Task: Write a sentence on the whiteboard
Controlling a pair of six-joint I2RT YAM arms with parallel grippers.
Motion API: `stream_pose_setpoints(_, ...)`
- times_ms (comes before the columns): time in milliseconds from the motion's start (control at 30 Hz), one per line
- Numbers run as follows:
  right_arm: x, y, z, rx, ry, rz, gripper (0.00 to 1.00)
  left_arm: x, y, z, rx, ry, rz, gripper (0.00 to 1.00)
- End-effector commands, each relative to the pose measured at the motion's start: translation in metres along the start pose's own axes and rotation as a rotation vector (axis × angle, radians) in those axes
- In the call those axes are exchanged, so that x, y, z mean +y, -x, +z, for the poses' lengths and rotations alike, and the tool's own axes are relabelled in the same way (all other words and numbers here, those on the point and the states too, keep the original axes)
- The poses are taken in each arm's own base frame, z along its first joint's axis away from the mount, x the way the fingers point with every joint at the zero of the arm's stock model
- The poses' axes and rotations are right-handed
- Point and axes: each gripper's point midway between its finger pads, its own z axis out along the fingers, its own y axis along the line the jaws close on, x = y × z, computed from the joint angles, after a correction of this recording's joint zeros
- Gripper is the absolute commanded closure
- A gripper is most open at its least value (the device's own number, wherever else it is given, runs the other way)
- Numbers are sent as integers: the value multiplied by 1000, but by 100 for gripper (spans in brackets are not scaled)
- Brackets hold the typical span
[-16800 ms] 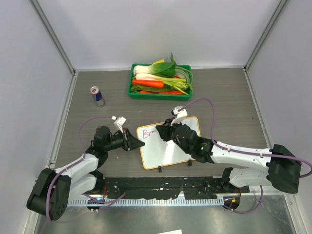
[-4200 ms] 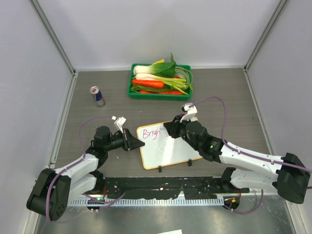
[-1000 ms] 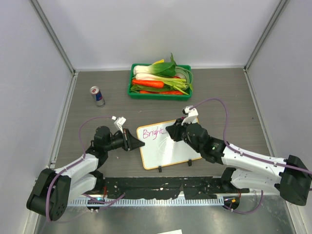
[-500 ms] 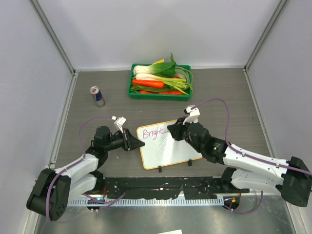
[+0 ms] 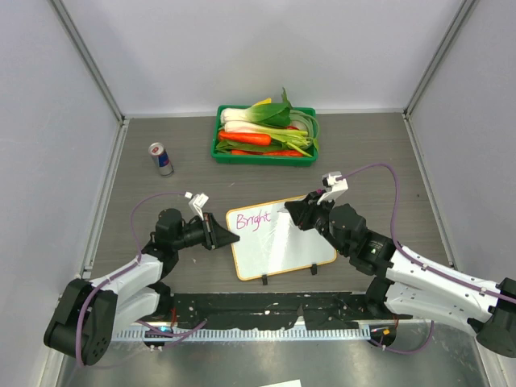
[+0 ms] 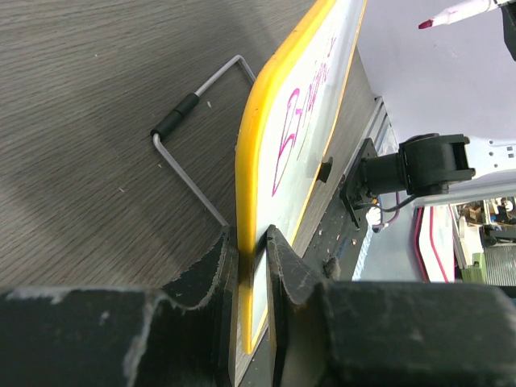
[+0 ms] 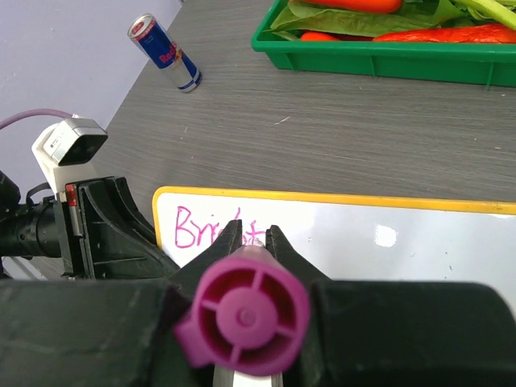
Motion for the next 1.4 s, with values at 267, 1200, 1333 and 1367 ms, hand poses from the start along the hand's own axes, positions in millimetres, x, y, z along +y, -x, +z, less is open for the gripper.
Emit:
stream_pose_setpoints(267, -4, 7, 5, -11, -20, -21, 99, -1, -2, 1, 8, -8, 28, 100)
stream_pose_setpoints(1200, -6, 22, 17, -26, -44, -113, 99, 1, -2, 1, 10, -2, 24, 100)
stream_pose_setpoints(1333, -7, 14, 21, -5, -47, -116, 99, -1, -2, 1, 13, -7, 27, 100)
stream_pose_setpoints(1367, -8, 11, 22, 3, -47, -119, 99, -1, -2, 1, 11, -7, 26, 100)
